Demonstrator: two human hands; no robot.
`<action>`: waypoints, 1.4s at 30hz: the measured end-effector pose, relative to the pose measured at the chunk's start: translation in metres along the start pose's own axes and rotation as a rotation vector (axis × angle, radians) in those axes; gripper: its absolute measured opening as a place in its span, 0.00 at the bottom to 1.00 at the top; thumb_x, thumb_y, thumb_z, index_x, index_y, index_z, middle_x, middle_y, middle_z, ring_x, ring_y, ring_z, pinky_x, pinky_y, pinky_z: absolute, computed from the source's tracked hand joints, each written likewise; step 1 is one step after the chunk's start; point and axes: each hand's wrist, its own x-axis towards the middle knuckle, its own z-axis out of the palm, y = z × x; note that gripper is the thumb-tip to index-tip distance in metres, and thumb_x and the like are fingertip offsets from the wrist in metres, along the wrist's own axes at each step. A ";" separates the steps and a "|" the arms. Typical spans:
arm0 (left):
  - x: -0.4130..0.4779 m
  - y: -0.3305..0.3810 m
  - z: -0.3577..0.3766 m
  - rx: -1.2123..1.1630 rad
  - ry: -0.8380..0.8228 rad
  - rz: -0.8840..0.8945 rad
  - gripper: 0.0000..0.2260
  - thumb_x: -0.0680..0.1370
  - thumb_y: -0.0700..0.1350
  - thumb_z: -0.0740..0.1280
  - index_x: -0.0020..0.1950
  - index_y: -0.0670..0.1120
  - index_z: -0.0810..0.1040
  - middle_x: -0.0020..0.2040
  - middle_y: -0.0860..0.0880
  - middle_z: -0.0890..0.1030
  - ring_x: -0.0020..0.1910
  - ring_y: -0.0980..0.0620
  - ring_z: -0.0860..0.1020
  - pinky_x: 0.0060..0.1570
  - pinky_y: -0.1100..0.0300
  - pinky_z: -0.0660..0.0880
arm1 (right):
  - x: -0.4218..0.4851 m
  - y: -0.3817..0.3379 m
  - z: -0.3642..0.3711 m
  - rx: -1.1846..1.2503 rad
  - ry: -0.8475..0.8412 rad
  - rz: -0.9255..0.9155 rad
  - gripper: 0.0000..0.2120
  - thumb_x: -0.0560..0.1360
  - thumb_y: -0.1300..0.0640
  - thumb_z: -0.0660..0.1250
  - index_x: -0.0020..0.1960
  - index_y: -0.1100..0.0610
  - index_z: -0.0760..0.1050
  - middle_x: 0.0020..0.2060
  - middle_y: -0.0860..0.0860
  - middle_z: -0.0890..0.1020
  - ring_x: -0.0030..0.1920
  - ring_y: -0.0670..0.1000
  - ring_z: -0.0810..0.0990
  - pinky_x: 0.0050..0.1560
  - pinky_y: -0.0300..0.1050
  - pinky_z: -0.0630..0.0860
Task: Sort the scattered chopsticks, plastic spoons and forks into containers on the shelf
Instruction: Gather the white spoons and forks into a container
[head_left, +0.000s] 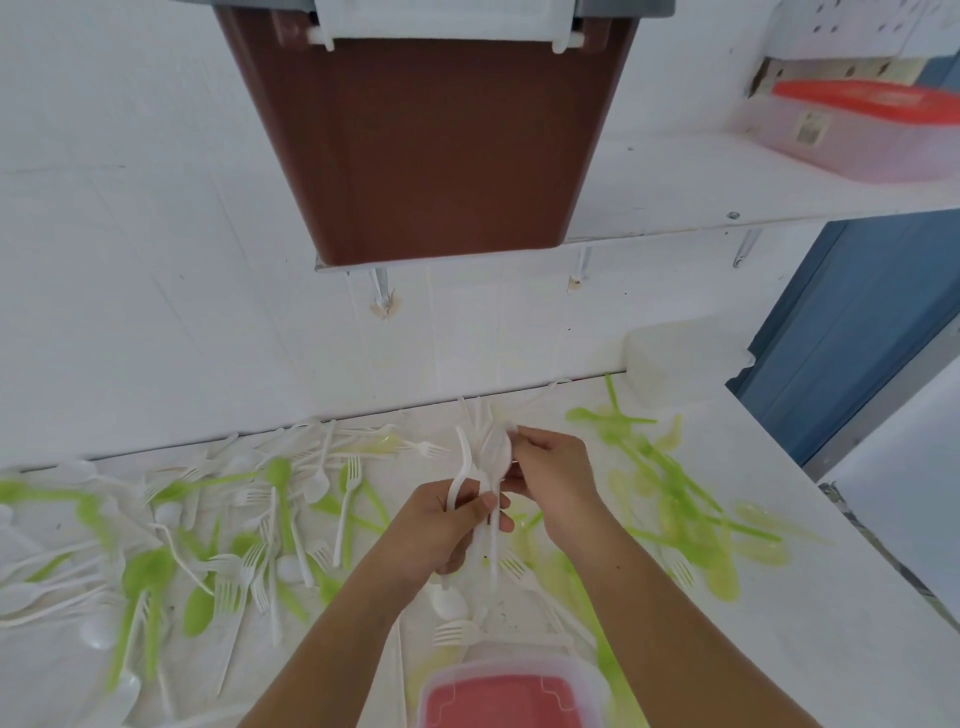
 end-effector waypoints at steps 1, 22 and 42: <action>0.001 -0.002 -0.001 -0.020 0.005 -0.004 0.11 0.84 0.44 0.66 0.54 0.38 0.85 0.49 0.37 0.86 0.23 0.52 0.62 0.25 0.61 0.58 | 0.001 -0.002 -0.001 0.100 -0.055 0.073 0.12 0.75 0.66 0.64 0.43 0.61 0.87 0.41 0.64 0.86 0.40 0.62 0.83 0.48 0.57 0.84; 0.009 -0.002 0.008 0.153 0.295 -0.006 0.03 0.79 0.38 0.72 0.46 0.40 0.81 0.28 0.55 0.74 0.21 0.55 0.64 0.27 0.61 0.61 | 0.004 0.012 -0.001 0.102 0.048 0.112 0.15 0.71 0.75 0.66 0.44 0.60 0.87 0.41 0.60 0.87 0.43 0.60 0.88 0.50 0.54 0.85; 0.004 0.007 0.009 0.517 0.339 0.190 0.07 0.78 0.41 0.70 0.43 0.50 0.76 0.40 0.51 0.80 0.33 0.57 0.73 0.35 0.70 0.69 | 0.014 0.015 -0.017 0.382 -0.021 0.358 0.12 0.73 0.67 0.76 0.56 0.65 0.83 0.50 0.62 0.87 0.50 0.61 0.86 0.48 0.53 0.83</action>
